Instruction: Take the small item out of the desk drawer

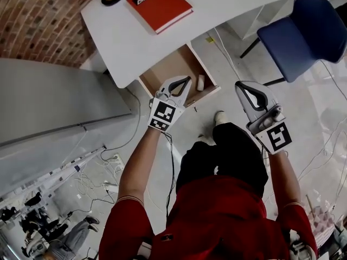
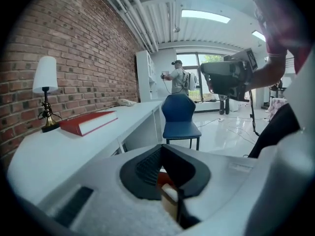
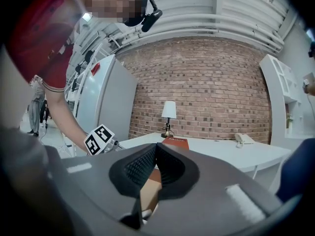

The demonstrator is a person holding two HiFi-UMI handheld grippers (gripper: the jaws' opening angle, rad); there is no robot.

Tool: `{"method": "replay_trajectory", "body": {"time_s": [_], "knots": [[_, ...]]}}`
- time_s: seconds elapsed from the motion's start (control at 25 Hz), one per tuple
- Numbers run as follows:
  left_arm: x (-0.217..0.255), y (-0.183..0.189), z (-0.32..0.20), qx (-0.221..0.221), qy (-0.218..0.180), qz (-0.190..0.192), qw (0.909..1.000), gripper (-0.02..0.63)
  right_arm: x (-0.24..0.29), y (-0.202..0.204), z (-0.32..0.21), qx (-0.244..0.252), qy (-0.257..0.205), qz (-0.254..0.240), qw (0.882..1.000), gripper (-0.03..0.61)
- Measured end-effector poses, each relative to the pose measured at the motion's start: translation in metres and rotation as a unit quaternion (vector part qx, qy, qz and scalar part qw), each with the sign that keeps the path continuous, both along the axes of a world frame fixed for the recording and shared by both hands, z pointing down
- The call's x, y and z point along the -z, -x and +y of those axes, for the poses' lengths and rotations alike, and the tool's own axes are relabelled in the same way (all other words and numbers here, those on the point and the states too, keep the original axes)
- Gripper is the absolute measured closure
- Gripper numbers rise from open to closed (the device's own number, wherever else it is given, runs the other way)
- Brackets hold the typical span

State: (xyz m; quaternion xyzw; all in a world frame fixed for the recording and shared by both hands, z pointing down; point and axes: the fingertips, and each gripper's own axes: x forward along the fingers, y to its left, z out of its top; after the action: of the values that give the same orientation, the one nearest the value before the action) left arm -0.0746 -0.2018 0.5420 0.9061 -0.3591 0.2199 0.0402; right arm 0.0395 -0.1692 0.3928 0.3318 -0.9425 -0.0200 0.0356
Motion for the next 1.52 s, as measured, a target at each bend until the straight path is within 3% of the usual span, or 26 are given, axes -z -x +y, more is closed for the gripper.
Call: {"method": "replay_trajectory", "body": {"time_s": [0.6,1.12,1.52], "knots": [[-0.117,-0.010,-0.026,-0.038,0.089,-0.048,0.9941,0.587,-0.065,-0.018,-0.012,-0.008,0.009,0.021,1.000,0.566],[-0.203,-0.025,-0.036,-0.054,0.191,-0.080,0.9769,0.512,-0.090,-0.034,-0.033,-0.014,0.011,0.037,0.999,0.566],[-0.240,-0.033,-0.039,-0.048,0.251,-0.093,0.9623,0.465,-0.103,-0.044,-0.035,-0.009,0.012,0.044,0.999,0.566]]}}
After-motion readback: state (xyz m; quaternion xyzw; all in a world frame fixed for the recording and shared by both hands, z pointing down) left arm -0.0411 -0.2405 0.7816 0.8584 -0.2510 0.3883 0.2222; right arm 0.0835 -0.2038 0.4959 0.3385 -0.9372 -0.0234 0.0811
